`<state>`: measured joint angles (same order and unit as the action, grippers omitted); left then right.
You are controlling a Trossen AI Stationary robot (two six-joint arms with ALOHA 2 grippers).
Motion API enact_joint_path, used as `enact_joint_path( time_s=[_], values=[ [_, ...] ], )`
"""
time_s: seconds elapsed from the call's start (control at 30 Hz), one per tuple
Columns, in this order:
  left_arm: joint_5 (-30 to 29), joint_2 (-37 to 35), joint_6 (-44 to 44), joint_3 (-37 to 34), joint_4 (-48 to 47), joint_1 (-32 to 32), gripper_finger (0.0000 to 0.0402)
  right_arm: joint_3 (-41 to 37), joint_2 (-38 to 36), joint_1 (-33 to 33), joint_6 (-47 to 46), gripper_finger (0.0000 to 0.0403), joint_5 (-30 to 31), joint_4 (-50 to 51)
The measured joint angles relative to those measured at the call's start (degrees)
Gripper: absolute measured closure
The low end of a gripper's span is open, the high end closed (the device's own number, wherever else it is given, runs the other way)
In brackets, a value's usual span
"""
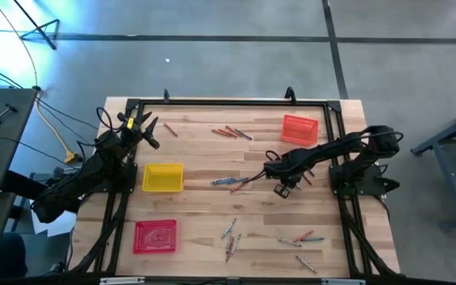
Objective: Sort crayons
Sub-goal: Put the gray crayon into the orange bin
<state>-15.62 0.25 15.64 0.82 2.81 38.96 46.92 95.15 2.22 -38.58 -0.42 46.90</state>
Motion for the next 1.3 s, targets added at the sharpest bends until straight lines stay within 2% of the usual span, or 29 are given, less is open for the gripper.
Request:
enact_joint_path(
  time_s=[0.07, 0.27, 0.53, 0.73, 0.87, 1.1, 1.3],
  values=[
    [0.0, 0.0, 0.0, 0.0, 0.0, 0.0, 0.0275, 0.0, 0.0, 0.0, -0.1, 0.0393, -0.5, 0.2],
    [0.0, 0.0, 0.0, 0.0, 0.0, 0.0, 0.0275, 0.0, -0.4, 0.0, -0.4, 0.0391, -0.8, 1.0],
    [0.0, 0.0, 0.0, 0.0, 0.0, 0.0, 0.0275, -0.5, -6.5, -1.5, 0.0, 0.04, -2.5, 3.5],
    [0.0, 0.0, 0.0, 0.0, 0.0, 0.0, 0.0275, -0.3, -11.4, -3.3, 0.0, 0.04, 3.6, 3.7],
    [0.0, 0.0, 0.0, 0.0, 0.0, 0.0, 0.0275, -0.3, -14.3, -5.5, 0.1, 0.0401, 10.9, 3.9],
    [0.0, 0.0, 0.0, 0.0, 0.0, 0.0, 0.0275, -0.2, -17.7, -13.7, 5.4, 0.0401, 21.5, 3.8],
    [0.0, 0.0, 0.0, 0.0, 0.0, 0.0, 0.0275, -0.2, -17.8, -24.6, 13.6, 0.0402, 21.6, 1.4]
  ],
)
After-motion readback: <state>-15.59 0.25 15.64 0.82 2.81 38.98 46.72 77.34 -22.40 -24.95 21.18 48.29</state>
